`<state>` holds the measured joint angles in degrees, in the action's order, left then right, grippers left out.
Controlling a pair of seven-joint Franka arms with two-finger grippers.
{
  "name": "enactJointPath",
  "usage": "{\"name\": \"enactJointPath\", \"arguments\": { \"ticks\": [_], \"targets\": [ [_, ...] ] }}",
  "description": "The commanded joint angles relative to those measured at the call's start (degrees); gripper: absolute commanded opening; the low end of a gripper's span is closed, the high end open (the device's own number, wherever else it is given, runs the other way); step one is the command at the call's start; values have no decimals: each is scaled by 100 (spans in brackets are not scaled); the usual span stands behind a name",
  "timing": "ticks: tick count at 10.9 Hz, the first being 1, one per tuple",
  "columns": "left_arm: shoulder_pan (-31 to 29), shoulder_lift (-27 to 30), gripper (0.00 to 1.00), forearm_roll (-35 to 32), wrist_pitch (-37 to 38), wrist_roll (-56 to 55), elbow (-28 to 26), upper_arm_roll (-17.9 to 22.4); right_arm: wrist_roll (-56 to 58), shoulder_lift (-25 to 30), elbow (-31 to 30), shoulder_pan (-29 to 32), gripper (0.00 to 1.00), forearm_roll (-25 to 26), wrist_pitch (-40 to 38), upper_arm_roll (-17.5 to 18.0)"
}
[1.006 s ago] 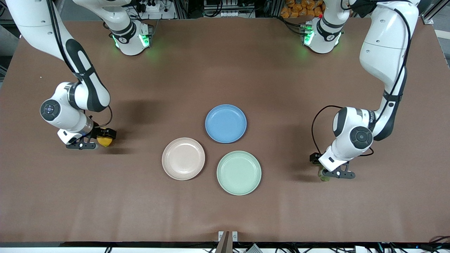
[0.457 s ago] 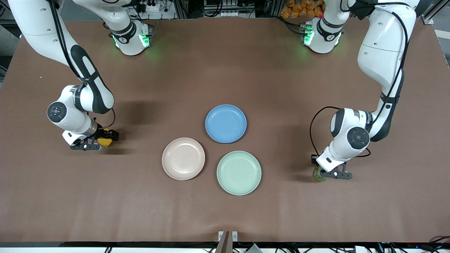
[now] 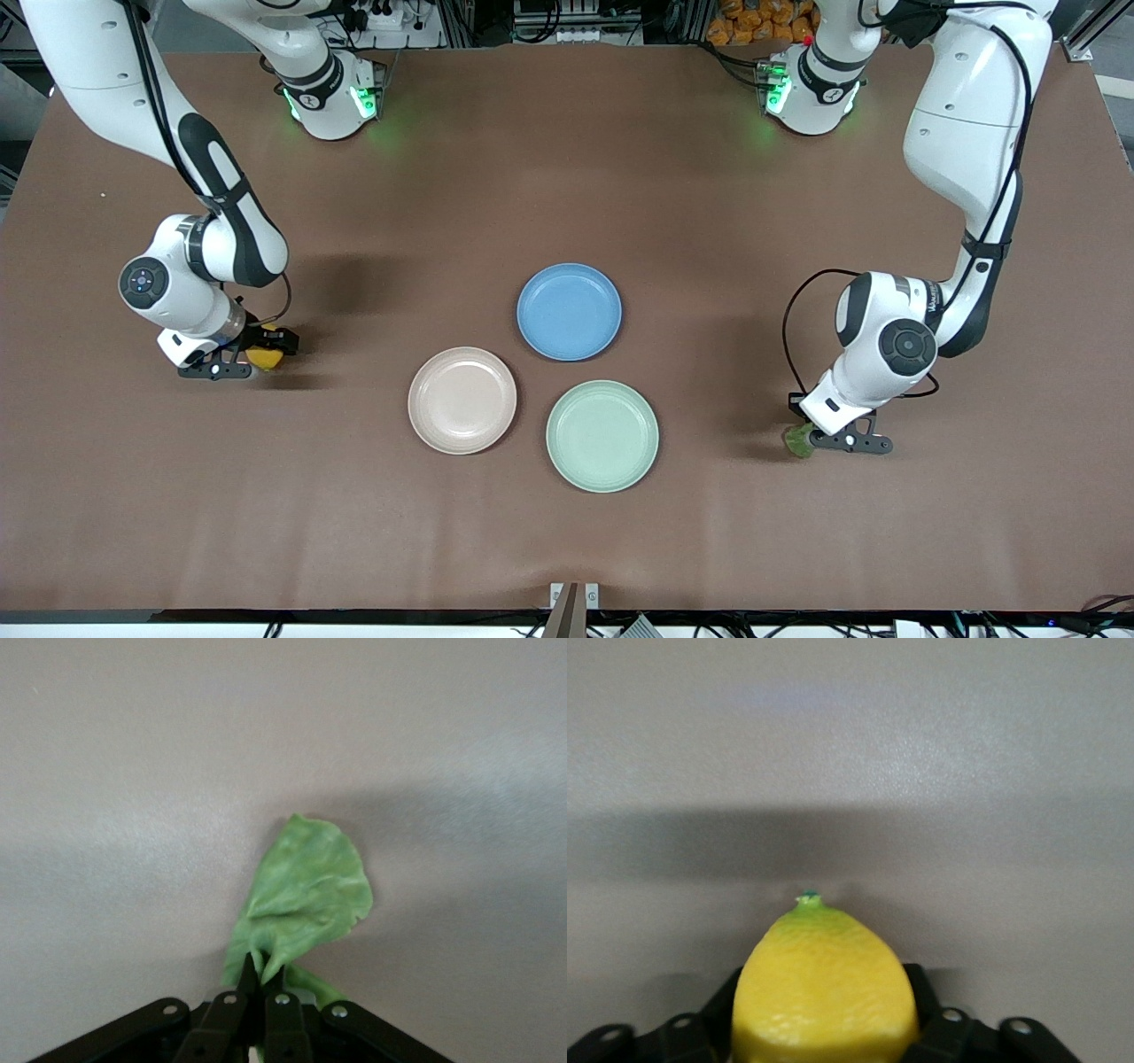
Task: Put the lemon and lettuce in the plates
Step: 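Lift the lettuce with the left gripper and carry it over the mint plate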
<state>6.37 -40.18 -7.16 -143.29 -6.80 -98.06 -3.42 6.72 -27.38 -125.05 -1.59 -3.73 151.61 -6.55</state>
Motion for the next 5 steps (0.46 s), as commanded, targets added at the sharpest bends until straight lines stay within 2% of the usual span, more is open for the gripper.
{"name": "enactJointPath", "arguments": {
  "ticks": [1,2,5],
  "targets": [
    [110,563,0,-145,64,-111,-327,-141,-22,-31,33,1,51,-67,-26,-5],
    [110,703,0,-145,65,-120,-441,-238,-30,-22,60,1,44,-67,-61,-5],
    [102,958,0,-145,65,-155,-512,-685,-74,22,488,-7,39,-67,-753,-5]
  ]
}}
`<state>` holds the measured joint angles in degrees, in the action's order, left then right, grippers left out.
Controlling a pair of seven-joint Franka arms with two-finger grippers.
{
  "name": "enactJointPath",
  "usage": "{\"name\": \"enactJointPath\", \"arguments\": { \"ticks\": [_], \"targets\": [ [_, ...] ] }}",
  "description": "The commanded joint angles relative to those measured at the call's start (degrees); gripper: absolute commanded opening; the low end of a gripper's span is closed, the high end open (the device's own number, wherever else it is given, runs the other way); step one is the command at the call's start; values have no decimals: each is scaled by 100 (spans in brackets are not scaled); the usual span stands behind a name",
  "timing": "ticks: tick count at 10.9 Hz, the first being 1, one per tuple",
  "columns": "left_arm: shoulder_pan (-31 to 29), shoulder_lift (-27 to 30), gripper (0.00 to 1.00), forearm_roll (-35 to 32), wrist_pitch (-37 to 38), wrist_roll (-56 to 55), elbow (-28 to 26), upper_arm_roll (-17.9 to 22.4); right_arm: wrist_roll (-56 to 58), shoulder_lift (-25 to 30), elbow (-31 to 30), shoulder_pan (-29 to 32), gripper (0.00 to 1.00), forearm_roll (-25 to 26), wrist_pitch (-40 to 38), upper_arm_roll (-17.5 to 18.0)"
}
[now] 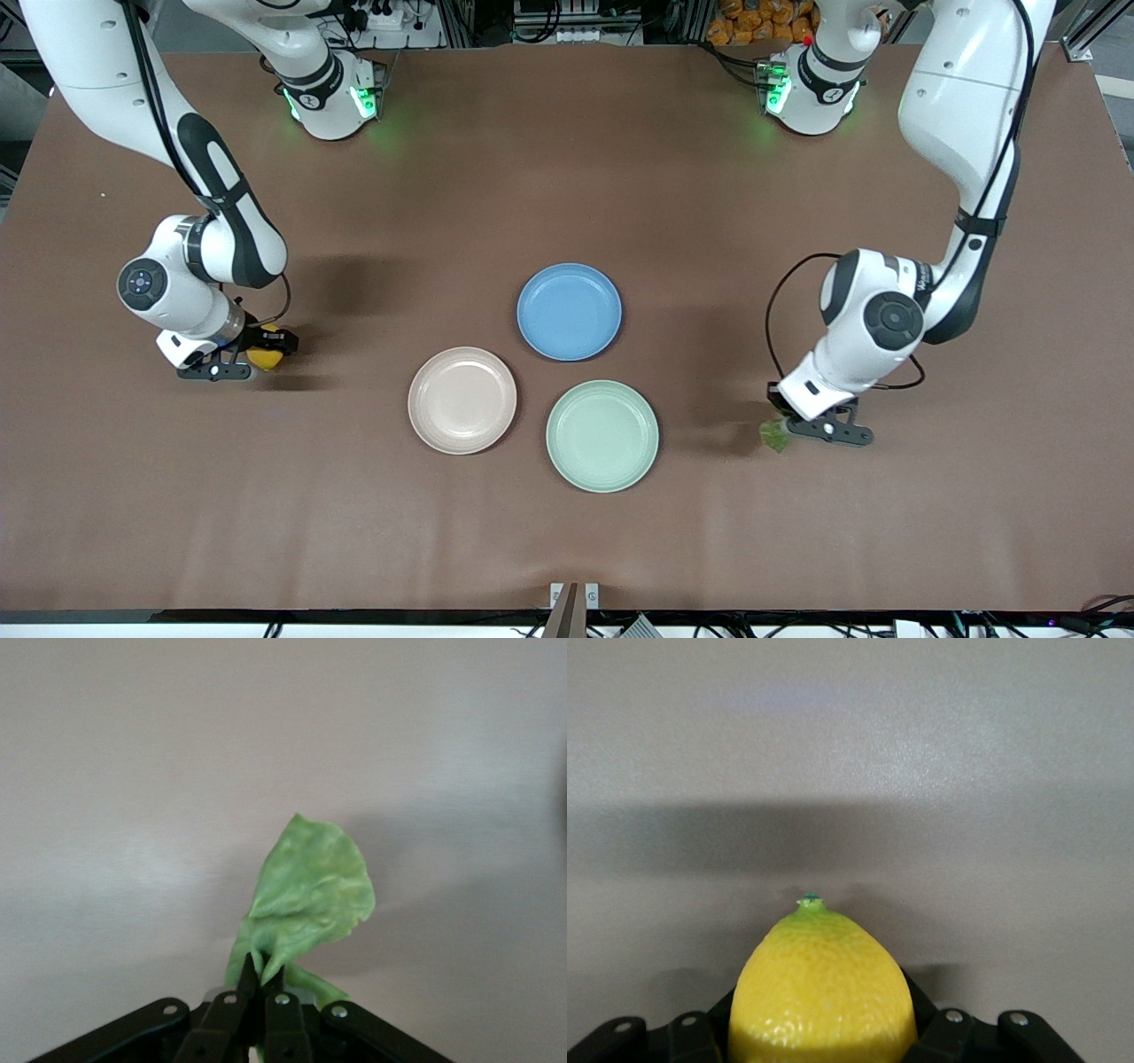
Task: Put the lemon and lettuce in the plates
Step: 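Lift the lettuce with the left gripper and carry it over the mint plate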
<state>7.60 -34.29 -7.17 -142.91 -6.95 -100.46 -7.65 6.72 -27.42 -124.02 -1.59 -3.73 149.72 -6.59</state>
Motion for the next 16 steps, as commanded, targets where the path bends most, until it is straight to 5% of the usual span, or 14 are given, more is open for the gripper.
{"name": "enactJointPath", "arguments": {
  "ticks": [1,5,10,14,15,16],
  "targets": [
    [-13,466,0,-144,26,-296,-281,-394,-100,26,561,-25,39,-67,-872,0],
    [40,529,0,-100,-140,-579,191,-975,-101,26,879,-139,39,-76,-1051,0],
    [689,-830,0,-127,-2420,-282,922,-1002,-74,-96,1502,-403,39,-409,-1051,9],
    [884,-1351,0,-136,-2733,-89,1081,-984,-83,-509,2266,-912,39,-899,-1051,0],
    [919,-1431,34,-136,-2794,43,1142,-984,-92,-623,2486,-1026,39,-1076,-1051,0],
    [936,-1466,99,-136,-2821,45,1134,-975,-92,-763,2731,-1106,39,-1156,-1051,0]
  ]
}}
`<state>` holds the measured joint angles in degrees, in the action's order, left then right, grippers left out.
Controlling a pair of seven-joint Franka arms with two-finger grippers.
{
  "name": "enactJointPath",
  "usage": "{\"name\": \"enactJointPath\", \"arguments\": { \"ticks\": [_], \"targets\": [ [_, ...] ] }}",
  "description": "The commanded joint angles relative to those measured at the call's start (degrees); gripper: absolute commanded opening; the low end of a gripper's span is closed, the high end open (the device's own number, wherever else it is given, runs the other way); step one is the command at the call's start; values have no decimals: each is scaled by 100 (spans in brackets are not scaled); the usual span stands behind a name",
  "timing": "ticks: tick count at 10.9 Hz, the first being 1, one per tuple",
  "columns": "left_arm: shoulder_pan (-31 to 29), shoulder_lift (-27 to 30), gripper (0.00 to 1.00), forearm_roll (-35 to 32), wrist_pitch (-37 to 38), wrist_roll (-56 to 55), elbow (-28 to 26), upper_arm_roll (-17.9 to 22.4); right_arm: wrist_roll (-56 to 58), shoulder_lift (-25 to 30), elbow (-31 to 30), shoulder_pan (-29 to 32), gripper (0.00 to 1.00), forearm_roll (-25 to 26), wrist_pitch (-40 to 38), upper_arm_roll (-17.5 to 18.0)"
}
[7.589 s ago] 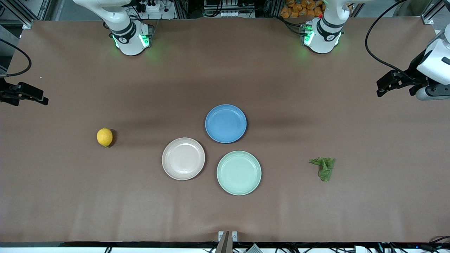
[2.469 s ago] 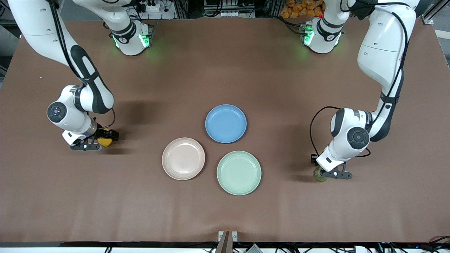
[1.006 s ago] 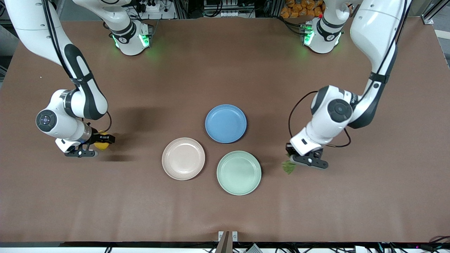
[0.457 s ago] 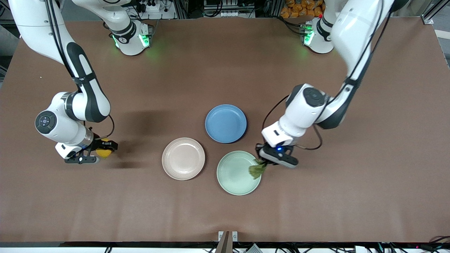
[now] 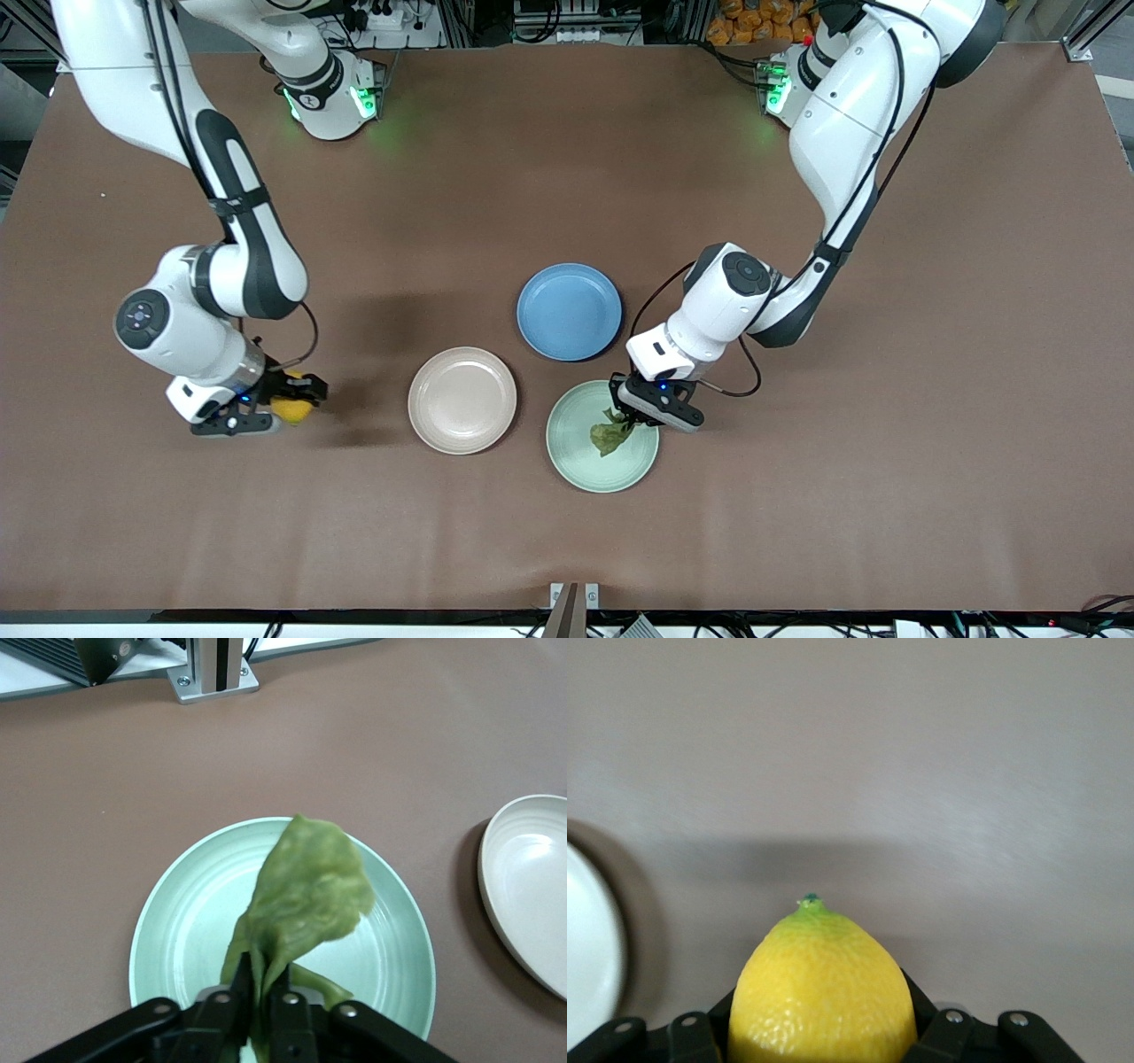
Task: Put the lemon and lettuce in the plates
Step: 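Release the lettuce onto the mint plate and raise the left gripper away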
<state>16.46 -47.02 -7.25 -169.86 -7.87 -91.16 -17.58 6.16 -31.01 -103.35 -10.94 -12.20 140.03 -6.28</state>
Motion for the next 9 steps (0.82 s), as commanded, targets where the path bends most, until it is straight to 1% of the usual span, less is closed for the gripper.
{"name": "enactJointPath", "arguments": {
  "ticks": [1,4,6,7,9],
  "targets": [
    [15,-167,100,-154,-126,136,204,18,-45,-536,928,-241,39,-318,-81,-22],
    [-38,-44,100,-154,-100,110,161,0,-343,-731,1273,-373,40,-336,-72,-22],
    [-64,166,100,-145,258,92,47,-17,-719,-880,1466,-583,40,-336,-72,-22],
    [-81,350,100,-136,652,92,20,-9,-983,-985,1554,-689,40,-327,-72,-22],
    [-152,859,100,-58,1836,31,11,-17,-1527,-1205,1765,-874,40,-310,-72,-22]
  ]
}}
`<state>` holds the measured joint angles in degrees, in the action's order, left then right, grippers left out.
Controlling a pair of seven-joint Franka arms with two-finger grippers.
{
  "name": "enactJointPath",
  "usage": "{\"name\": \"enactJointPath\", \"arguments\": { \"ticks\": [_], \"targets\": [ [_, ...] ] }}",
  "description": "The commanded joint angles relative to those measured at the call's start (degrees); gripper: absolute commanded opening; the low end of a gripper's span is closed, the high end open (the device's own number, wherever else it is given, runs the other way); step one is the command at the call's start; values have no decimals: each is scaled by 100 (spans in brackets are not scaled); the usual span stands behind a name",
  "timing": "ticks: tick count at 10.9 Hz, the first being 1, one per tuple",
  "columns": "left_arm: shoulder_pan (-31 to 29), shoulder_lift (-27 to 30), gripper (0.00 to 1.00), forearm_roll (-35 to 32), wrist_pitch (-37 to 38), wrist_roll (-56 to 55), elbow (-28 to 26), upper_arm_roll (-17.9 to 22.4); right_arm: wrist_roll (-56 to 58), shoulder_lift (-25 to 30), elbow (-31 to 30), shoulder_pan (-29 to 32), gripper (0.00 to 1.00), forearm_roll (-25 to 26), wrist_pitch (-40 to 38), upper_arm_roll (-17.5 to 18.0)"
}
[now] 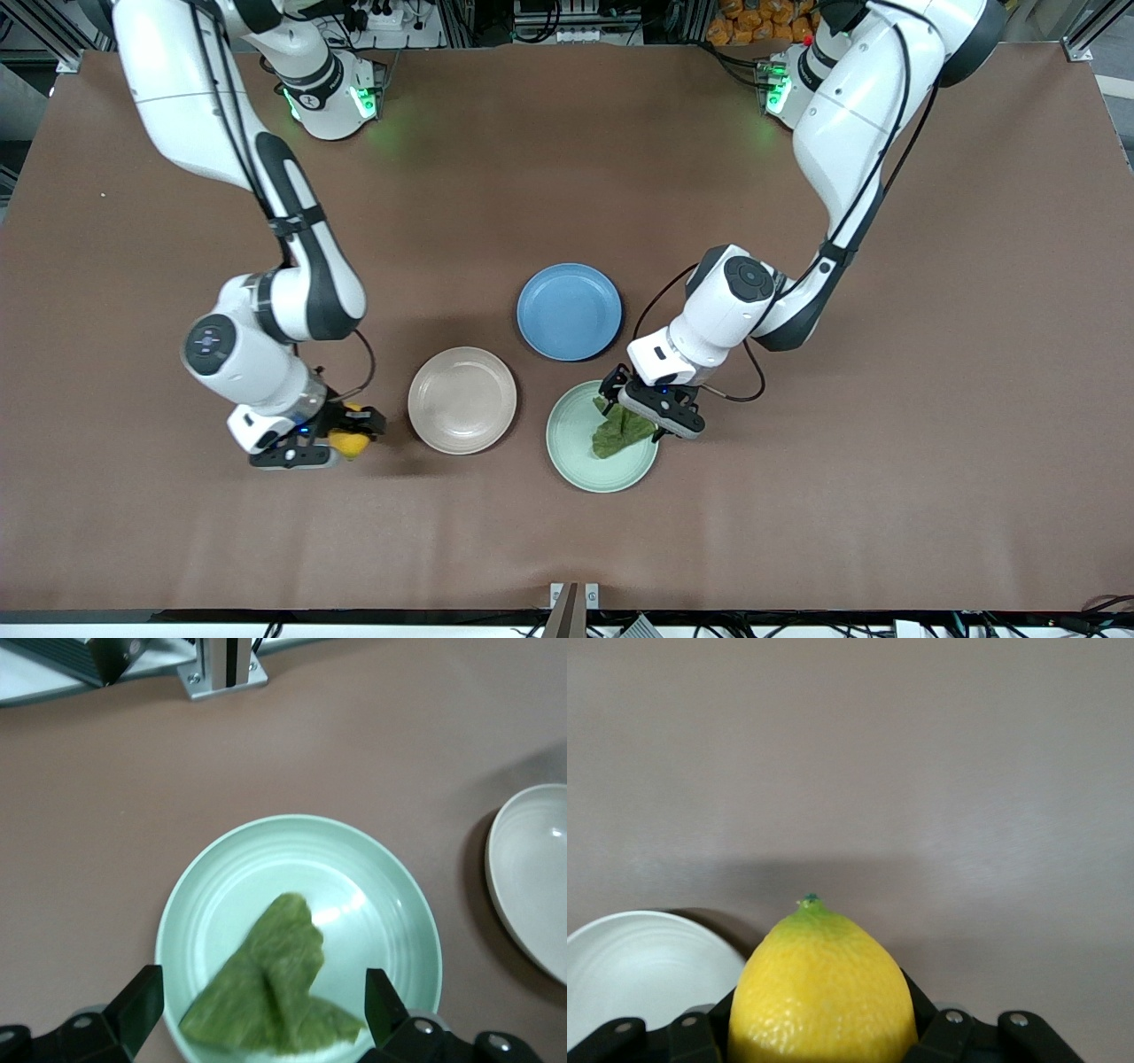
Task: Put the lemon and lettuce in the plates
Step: 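Release the lettuce onto the mint plate and raise the left gripper away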
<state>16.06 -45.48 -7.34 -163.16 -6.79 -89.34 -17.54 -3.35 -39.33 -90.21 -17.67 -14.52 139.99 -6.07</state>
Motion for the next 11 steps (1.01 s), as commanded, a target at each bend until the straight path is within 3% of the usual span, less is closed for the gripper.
{"name": "enactJointPath", "arguments": {
  "ticks": [1,4,8,11],
  "targets": [
    [-129,1003,100,-39,1920,-130,-154,13,-762,-434,478,-272,40,-77,-69,-43],
    [-629,1655,100,-48,3733,-138,-154,23,-1166,-496,478,-404,40,-86,-69,-34],
    [-1341,2182,100,-57,5176,-147,-154,23,-1677,-611,478,-632,40,-77,-69,18],
    [-1710,3034,100,-57,6450,-306,-163,14,-1905,-707,469,-755,41,-60,-60,18]
  ]
}}
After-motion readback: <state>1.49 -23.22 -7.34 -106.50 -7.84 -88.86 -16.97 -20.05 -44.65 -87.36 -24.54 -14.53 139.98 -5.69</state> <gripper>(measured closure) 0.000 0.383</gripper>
